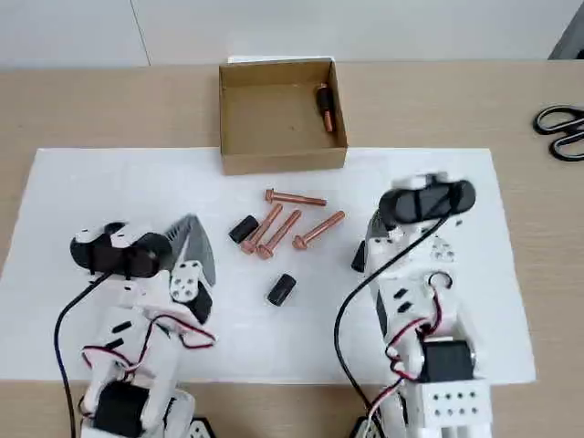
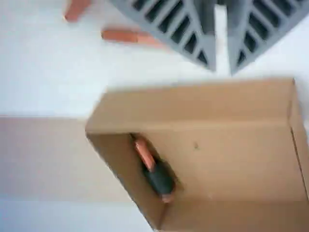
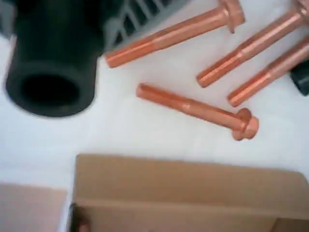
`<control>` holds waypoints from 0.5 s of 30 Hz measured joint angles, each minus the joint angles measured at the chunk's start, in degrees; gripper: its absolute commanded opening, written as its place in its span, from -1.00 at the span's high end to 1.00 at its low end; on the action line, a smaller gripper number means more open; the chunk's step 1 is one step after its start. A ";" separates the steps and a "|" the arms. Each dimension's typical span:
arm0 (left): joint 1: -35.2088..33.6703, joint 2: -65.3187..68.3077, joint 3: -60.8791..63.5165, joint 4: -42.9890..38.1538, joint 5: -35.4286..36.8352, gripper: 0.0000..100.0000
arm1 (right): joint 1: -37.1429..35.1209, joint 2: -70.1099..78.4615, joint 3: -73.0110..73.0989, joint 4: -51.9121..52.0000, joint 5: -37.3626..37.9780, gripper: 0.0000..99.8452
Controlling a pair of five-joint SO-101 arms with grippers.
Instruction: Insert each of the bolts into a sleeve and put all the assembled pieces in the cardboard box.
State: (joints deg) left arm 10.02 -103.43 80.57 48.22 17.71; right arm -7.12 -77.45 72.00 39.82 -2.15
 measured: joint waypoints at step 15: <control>7.03 13.45 -13.71 10.11 -7.65 0.99 | 15.56 -20.04 16.44 -2.81 2.46 0.99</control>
State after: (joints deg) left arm 17.05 -89.98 66.86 58.33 10.07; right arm 8.44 -97.49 88.44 37.01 0.31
